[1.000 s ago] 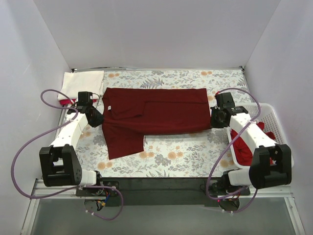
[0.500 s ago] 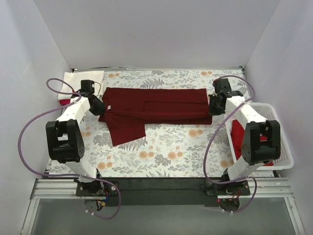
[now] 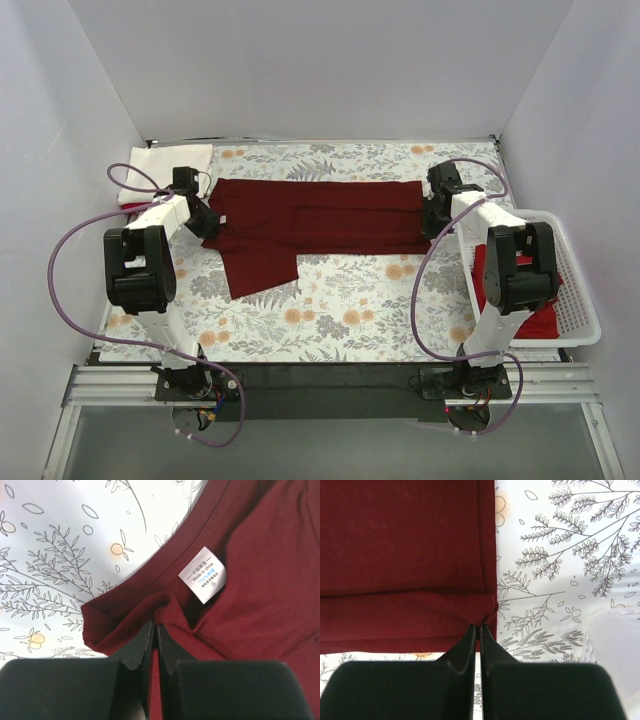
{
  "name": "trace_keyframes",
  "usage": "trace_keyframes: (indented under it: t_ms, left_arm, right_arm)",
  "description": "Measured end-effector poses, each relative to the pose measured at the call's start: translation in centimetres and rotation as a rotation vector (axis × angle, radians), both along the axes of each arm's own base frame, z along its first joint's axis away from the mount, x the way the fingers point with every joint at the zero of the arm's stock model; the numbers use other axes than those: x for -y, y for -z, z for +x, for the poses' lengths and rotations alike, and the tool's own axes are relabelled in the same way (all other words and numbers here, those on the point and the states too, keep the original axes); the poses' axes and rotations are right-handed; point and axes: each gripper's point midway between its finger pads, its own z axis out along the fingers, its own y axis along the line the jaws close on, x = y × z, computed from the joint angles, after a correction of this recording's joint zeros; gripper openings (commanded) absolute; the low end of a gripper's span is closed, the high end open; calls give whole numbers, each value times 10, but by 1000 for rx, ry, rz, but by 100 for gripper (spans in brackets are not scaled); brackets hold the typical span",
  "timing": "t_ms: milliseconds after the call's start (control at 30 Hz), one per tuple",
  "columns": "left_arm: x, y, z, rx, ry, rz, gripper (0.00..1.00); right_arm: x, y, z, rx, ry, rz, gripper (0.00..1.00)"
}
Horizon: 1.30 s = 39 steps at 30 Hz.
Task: Fold and stack the t-shirts
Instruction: Fold the tshirt
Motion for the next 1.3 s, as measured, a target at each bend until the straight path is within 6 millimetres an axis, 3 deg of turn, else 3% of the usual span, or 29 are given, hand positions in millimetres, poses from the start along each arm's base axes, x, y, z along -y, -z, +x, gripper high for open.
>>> trace_keyframes:
  t_ms: [700,1000,1300]
  left_arm:
    - [-2,1,4,24,9,16,0]
    - [-3,-17,22,80,12,21,0]
    - [-4,-14,26,82,12,22,5]
  right_arm:
    - [-1,9,12,22,-13,-6,2]
    - [0,9,13,23,-12,-10,2]
    - [1,10,14,24,-10,-15,4]
